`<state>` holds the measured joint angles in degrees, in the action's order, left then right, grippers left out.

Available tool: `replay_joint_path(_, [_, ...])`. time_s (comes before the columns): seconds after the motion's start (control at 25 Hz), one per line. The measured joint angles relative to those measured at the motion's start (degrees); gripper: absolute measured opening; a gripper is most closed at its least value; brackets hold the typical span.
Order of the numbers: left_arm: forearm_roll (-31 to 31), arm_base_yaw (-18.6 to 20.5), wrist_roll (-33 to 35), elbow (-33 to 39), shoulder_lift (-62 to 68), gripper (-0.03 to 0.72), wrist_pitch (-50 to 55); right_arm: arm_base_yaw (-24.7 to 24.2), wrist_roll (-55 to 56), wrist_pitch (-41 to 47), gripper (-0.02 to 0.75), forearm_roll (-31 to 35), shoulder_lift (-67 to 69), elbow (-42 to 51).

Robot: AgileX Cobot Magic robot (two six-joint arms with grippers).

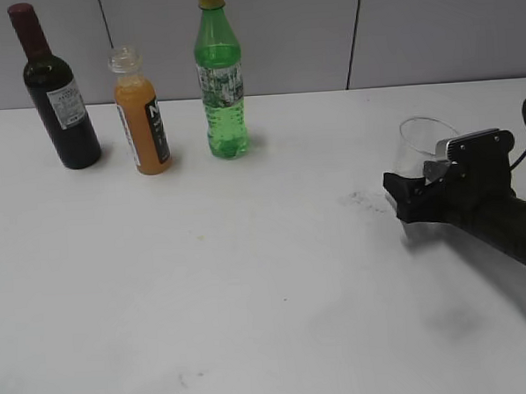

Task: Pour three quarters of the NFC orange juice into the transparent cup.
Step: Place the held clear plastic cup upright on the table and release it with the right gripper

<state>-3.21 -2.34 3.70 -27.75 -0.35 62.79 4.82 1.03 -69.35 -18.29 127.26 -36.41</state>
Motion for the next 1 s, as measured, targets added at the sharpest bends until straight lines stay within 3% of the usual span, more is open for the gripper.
replay_joint_path(0.24, [0.0,0.0,0.0,0.0,0.0,0.238,0.0,0.0,-1.9,0.0,0.548,-8.2,-0.1,0.0])
replay_joint_path(0.76, [0.0,0.0,0.0,0.0,0.0,0.238,0.0,0.0,-3.5,0.0,0.548,-34.2,-4.8,-0.3])
replay_joint_path(1.0, [0.0,0.0,0.0,0.0,0.0,0.238,0.0,1.2,2.6,0.0,0.548,-42.1,-4.8,-4.6])
